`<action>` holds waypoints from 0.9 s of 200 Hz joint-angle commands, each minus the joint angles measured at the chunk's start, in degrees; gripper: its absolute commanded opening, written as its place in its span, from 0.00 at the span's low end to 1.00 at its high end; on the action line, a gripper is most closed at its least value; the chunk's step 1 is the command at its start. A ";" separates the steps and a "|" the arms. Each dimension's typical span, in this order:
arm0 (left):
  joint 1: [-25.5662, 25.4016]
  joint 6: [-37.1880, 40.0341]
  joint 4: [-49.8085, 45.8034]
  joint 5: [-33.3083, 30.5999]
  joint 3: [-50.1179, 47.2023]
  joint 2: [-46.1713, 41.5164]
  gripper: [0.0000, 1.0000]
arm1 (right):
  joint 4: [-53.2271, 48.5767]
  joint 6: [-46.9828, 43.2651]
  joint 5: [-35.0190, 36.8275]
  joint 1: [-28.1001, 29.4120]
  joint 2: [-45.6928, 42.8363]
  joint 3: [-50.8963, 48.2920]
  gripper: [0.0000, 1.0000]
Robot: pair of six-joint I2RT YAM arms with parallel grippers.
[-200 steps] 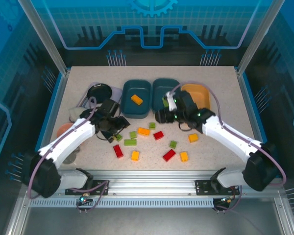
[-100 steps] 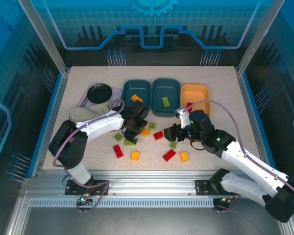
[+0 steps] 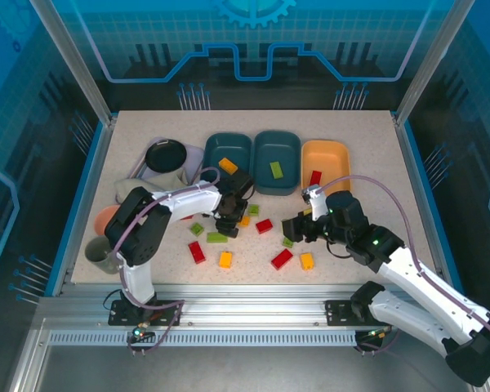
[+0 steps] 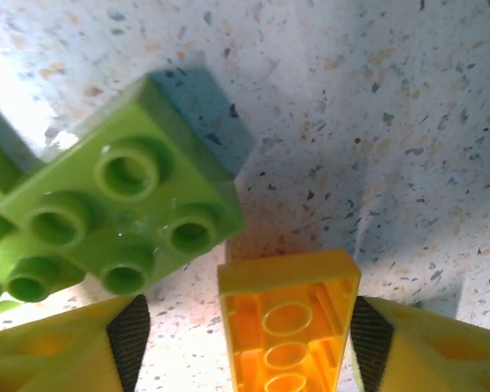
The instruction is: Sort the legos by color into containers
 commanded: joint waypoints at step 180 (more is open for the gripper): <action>10.50 43.23 -24.54 -11.12 28.70 0.66 0.26 | 7.45 4.17 -0.84 -1.48 17.53 14.90 0.74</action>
